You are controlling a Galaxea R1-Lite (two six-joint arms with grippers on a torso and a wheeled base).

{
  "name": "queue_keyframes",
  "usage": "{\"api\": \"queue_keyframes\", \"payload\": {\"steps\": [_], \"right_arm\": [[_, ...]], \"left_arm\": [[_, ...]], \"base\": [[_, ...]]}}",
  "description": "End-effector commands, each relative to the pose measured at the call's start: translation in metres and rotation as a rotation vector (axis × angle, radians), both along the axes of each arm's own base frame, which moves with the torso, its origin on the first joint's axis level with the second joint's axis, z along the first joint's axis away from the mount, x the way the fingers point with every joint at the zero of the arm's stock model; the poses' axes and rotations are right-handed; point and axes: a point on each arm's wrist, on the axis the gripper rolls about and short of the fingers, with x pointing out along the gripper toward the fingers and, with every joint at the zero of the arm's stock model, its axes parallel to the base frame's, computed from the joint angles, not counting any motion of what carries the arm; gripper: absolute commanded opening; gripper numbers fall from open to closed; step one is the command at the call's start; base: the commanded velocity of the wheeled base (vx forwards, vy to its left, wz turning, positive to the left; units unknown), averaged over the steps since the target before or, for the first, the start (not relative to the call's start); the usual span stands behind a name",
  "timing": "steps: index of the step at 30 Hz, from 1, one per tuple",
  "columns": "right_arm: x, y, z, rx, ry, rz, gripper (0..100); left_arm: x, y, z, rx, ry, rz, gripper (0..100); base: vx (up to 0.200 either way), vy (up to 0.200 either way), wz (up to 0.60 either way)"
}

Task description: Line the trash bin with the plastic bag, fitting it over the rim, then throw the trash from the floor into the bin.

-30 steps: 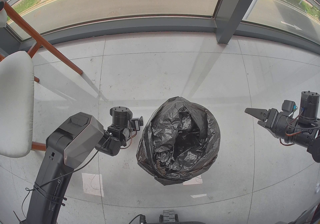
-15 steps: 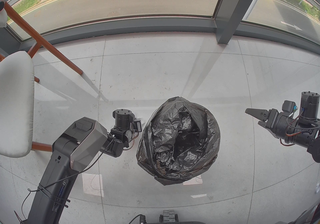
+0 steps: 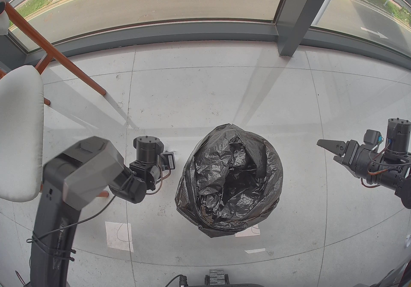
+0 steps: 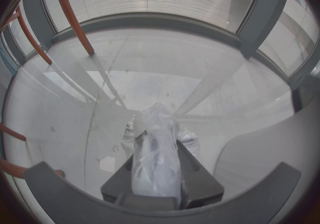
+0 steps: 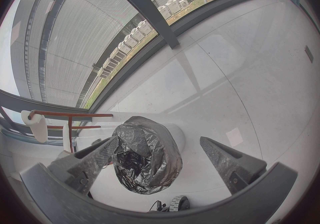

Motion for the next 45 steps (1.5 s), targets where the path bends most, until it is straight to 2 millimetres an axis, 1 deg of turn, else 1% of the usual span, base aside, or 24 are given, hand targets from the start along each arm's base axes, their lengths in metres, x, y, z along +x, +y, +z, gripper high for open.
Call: {"api": "queue_keyframes", "payload": {"steps": [1, 2, 3, 5, 7, 8, 9, 10, 11, 12, 16, 17, 19, 21, 24, 27, 31, 34, 35, 38, 39, 41, 43, 45], "right_arm": [[-0.004, -0.005, -0.006, -0.009, 0.024, -0.036, 100], [-0.006, -0.004, -0.006, -0.01, 0.023, -0.031, 100], [-0.008, -0.005, -0.005, -0.012, 0.02, -0.028, 100], [-0.013, -0.005, -0.004, -0.009, 0.015, -0.026, 100], [-0.014, -0.004, -0.002, -0.005, 0.009, -0.021, 100], [-0.015, -0.004, -0.002, -0.005, 0.01, -0.019, 100], [-0.016, -0.003, -0.001, -0.002, 0.003, -0.017, 100], [-0.016, -0.004, 0.0, -0.002, 0.0, -0.018, 100], [-0.016, -0.004, 0.0, -0.002, 0.0, -0.018, 100], [-0.015, -0.004, 0.001, 0.0, -0.002, -0.019, 100], [-0.014, -0.003, 0.001, -0.001, -0.003, -0.014, 100], [-0.014, -0.002, 0.001, 0.001, -0.004, -0.011, 100], [-0.014, -0.001, 0.001, 0.001, -0.005, -0.007, 100], [-0.014, -0.001, 0.002, 0.003, -0.017, -0.007, 100], [-0.013, -0.001, 0.004, 0.007, -0.038, -0.007, 100], [-0.013, -0.001, 0.004, 0.017, -0.036, -0.011, 100], [-0.013, -0.001, 0.006, 0.038, -0.035, -0.022, 100], [-0.013, -0.002, 0.007, 0.038, -0.038, -0.027, 100], [-0.012, -0.002, 0.008, 0.039, -0.046, -0.03, 100], [-0.013, -0.003, 0.014, 0.042, -0.067, -0.031, 100], [-0.014, -0.003, 0.014, 0.042, -0.071, -0.032, 100], [-0.013, -0.003, 0.016, 0.043, -0.077, -0.034, 100], [-0.013, -0.003, 0.018, 0.043, -0.086, -0.034, 100], [-0.012, -0.005, 0.021, 0.044, -0.1, -0.043, 100]], "left_arm": [[-0.14, -0.007, 0.175, -0.138, -0.219, -0.255, 0], [-0.157, -0.013, 0.19, -0.156, -0.237, -0.317, 0], [-0.167, -0.016, 0.197, -0.162, -0.239, -0.351, 0], [-0.183, -0.022, 0.207, -0.167, -0.234, -0.401, 0], [-0.196, -0.034, 0.212, -0.169, -0.228, -0.462, 0], [-0.198, -0.036, 0.212, -0.169, -0.227, -0.471, 0], [-0.206, -0.047, 0.214, -0.167, -0.223, -0.523, 0], [-0.209, -0.052, 0.212, -0.162, -0.213, -0.543, 0], [-0.209, -0.053, 0.212, -0.161, -0.212, -0.545, 0], [-0.212, -0.059, 0.21, -0.141, -0.194, -0.572, 0], [-0.221, -0.079, 0.217, -0.128, -0.213, -0.661, 0], [-0.22, -0.084, 0.214, -0.12, -0.205, -0.668, 0], [-0.217, -0.096, 0.199, -0.086, -0.165, -0.686, 0], [-0.216, -0.098, 0.191, -0.053, -0.151, -0.692, 0], [-0.218, -0.097, 0.187, -0.006, -0.155, -0.703, 0], [-0.22, -0.097, 0.187, -0.002, -0.15, -0.707, 0], [-0.235, -0.107, 0.181, 0.001, -0.13, -0.757, 0], [-0.238, -0.108, 0.177, 0.009, -0.117, -0.764, 0], [-0.243, -0.109, 0.175, 0.014, -0.107, -0.779, 0], [-0.247, -0.109, 0.17, 0.025, -0.094, -0.789, 0], [-0.247, -0.109, 0.169, 0.028, -0.092, -0.79, 100], [-0.249, -0.108, 0.17, 0.024, -0.095, -0.794, 100], [-0.258, -0.108, 0.176, 0.014, -0.105, -0.813, 100], [-0.26, -0.106, 0.179, 0.01, -0.112, -0.814, 100]], "base": [[0.0, 0.0, 0.0], [0.0, 0.0, 0.0], [0.0, 0.0, 0.0], [0.0, 0.0, 0.0], [0.0, 0.0, 0.0], [0.0, 0.0, 0.0], [0.0, 0.0, 0.0], [0.0, 0.0, 0.0], [0.0, 0.0, 0.0], [0.0, 0.0, 0.0], [0.0, 0.0, 0.0], [0.0, 0.0, 0.0], [0.0, 0.0, 0.0], [0.0, 0.0, 0.0], [0.0, 0.0, 0.0], [0.0, 0.0, 0.0], [0.0, 0.0, 0.0], [0.0, 0.0, 0.0], [0.0, 0.0, 0.0], [0.0, 0.0, 0.0], [0.0, 0.0, 0.0], [0.0, 0.0, 0.0], [0.0, 0.0, 0.0], [0.0, 0.0, 0.0]]}}
